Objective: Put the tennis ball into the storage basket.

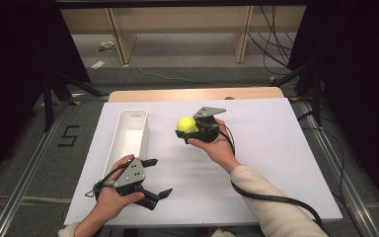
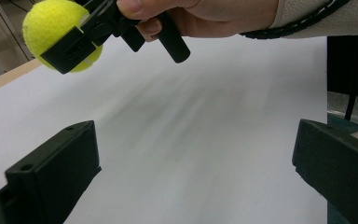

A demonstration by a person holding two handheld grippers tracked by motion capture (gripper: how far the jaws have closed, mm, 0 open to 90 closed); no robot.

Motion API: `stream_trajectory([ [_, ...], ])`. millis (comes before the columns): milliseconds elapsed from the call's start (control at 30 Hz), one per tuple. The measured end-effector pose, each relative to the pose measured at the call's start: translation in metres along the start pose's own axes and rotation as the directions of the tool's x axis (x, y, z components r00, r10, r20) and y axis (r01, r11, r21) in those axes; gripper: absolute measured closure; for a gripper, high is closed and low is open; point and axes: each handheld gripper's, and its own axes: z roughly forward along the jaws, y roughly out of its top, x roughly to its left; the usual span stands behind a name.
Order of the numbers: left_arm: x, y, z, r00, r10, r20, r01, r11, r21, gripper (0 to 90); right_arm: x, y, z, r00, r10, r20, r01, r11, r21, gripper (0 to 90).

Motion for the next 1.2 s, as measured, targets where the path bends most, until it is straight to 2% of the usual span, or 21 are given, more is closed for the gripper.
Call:
stream_trajectory([
  [1200,-0.001,0.0,0.001,1.0,0.006,0.004,-0.006,1.0,0.004,0.0,0.019,0.011,0.003,0.9984,-0.033,-0.045,0.032,0.999,-0.026,26.3],
])
